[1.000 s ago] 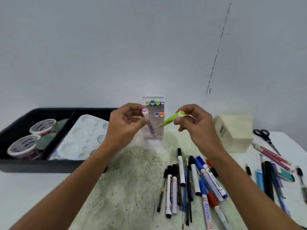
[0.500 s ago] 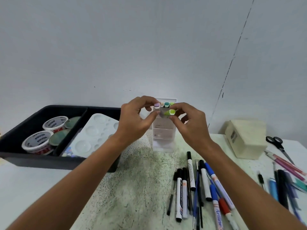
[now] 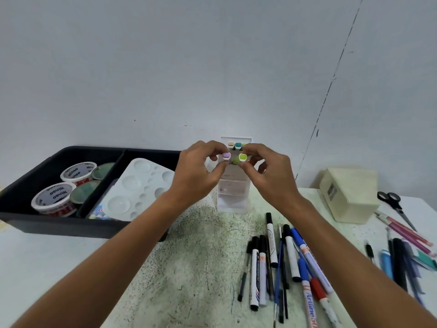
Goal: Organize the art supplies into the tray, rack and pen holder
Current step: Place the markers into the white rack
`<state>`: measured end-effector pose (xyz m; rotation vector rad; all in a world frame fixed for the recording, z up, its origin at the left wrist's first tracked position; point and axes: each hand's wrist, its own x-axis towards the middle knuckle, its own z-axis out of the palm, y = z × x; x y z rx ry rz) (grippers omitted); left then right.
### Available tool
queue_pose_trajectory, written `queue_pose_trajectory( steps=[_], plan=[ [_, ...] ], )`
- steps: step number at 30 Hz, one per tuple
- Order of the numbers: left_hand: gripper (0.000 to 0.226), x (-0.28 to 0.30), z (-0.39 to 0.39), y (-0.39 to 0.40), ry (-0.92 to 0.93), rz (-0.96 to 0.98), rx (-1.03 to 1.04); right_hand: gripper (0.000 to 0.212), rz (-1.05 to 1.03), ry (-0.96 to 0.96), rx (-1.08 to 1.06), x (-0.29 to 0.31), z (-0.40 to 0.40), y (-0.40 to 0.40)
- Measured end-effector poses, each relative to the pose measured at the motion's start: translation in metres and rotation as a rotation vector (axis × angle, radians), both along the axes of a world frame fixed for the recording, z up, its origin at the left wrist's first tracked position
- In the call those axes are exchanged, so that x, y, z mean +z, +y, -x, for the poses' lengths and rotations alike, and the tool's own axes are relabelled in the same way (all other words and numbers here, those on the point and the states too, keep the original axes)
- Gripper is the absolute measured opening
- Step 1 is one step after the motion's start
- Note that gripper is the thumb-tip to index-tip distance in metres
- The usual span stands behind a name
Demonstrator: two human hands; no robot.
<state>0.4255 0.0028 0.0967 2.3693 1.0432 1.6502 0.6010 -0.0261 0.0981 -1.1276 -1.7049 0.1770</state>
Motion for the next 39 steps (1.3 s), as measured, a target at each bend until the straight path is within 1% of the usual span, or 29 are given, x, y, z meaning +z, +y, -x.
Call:
queue_pose_trajectory(
  steps=[5, 12, 18, 23, 28, 34, 36, 39],
  plan=[
    [0.014, -0.011, -0.005, 0.008, 0.087, 0.064, -0.016, 0.018, -0.008, -0.07, -0.016, -0.003, 0.001, 0.003],
    [0.016, -0.022, -0.008, 0.02, 0.109, 0.128, -0.045, 0.023, -0.015, -0.233, -0.089, -0.007, 0.005, 0.011],
    [0.018, -0.029, -0.013, 0.03, 0.126, 0.135, -0.09, 0.024, 0.004, -0.39, -0.163, -0.014, 0.004, 0.026],
    [0.018, -0.032, -0.013, 0.038, 0.165, 0.131, -0.069, 0.023, 0.027, -0.476, -0.208, -0.018, 0.003, 0.032],
    [0.017, -0.033, -0.014, 0.041, 0.161, 0.09, -0.041, 0.022, 0.083, -0.587, -0.266, -0.018, 0.005, 0.038],
    [0.017, -0.033, -0.013, 0.041, 0.197, -0.055, -0.013, 0.022, 0.097, -0.756, -0.353, -0.011, 0.01, 0.035],
    [0.016, -0.036, -0.012, 0.042, 0.233, -0.112, -0.01, 0.024, 0.093, -0.77, -0.36, -0.012, 0.011, 0.035],
    [0.018, -0.04, -0.01, 0.041, 0.288, -0.167, 0.057, 0.029, 0.032, -0.712, -0.333, -0.019, 0.008, 0.034]
  ],
)
